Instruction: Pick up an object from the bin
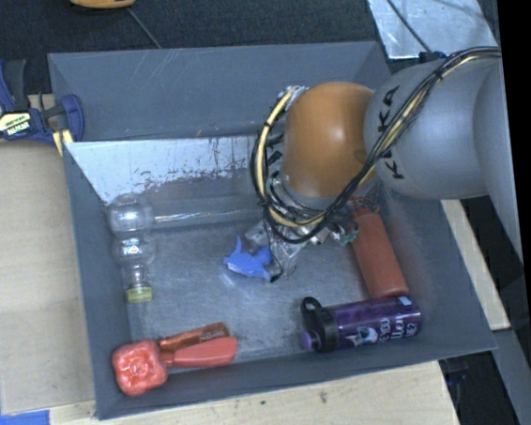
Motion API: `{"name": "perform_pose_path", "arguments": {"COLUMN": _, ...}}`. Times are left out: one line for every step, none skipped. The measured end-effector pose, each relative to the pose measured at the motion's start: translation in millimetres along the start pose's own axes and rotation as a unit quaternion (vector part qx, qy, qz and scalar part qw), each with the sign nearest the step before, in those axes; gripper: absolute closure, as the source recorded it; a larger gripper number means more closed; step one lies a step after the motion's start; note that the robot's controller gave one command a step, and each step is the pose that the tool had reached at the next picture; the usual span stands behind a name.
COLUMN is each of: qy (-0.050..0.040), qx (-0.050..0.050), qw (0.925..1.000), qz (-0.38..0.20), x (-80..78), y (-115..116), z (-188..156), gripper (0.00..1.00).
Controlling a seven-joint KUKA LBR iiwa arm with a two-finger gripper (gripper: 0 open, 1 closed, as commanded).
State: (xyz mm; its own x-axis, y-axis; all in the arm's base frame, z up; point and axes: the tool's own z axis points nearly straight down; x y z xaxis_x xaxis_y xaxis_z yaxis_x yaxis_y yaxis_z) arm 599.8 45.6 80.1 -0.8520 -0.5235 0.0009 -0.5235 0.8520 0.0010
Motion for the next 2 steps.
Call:
{"name": "perform_pose_path", "arguments": {"qy": 0.0019, "qx": -0.001, "qw": 0.9999, "qz": -0.016, "x": 7.8, "y": -4.2, "z": -42.6, "gripper": 1.00}}
{"name": "perform_pose_path", "arguments": {"qy": -0.0005, "qx": 0.000, "qw": 0.9979, "qz": -0.065, "x": -1.7, "y": -24.8, "z": -49.1, "gripper": 1.00}}
